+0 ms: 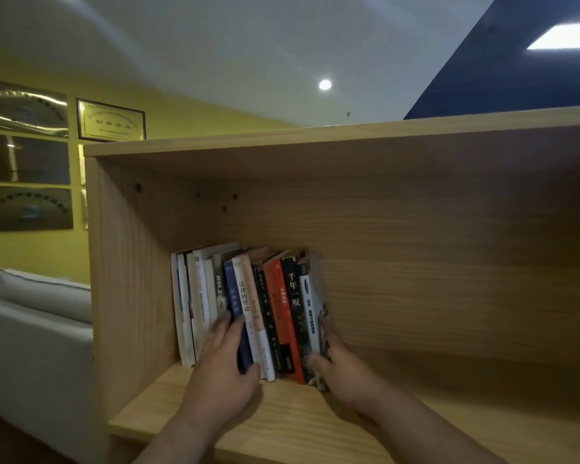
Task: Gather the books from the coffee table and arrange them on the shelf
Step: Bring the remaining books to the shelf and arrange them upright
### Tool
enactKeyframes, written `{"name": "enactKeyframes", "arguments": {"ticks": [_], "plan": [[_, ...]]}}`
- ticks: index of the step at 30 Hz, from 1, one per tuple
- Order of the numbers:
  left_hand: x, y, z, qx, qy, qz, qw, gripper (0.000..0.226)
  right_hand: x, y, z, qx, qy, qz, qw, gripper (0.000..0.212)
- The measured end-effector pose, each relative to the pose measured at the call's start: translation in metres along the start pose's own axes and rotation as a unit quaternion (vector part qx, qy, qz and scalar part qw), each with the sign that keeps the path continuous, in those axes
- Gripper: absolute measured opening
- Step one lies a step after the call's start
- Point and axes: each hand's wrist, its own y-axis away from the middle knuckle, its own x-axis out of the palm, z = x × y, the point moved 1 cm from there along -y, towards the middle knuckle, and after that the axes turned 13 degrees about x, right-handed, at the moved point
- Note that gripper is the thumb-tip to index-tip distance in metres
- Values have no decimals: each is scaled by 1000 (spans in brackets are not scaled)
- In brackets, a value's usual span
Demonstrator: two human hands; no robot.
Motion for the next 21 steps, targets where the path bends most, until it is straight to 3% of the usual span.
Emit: {"name": "enactKeyframes", "arguments": {"ticks": [7, 12, 18, 21], "plan": [[4, 0, 10, -5, 4, 11, 1000, 84, -4, -19, -18, 22, -21, -26, 999, 78], [7, 1, 10, 9, -36, 19, 999, 83, -2, -27, -22, 19, -33, -45, 998, 66], [-34, -27, 4, -1, 25, -103, 994, 68, -4, -28, -22, 21, -42, -51, 998, 72], [-67, -67, 9, -63, 26, -95, 993, 77, -2, -28, -22, 16, -48, -47, 998, 68]]}}
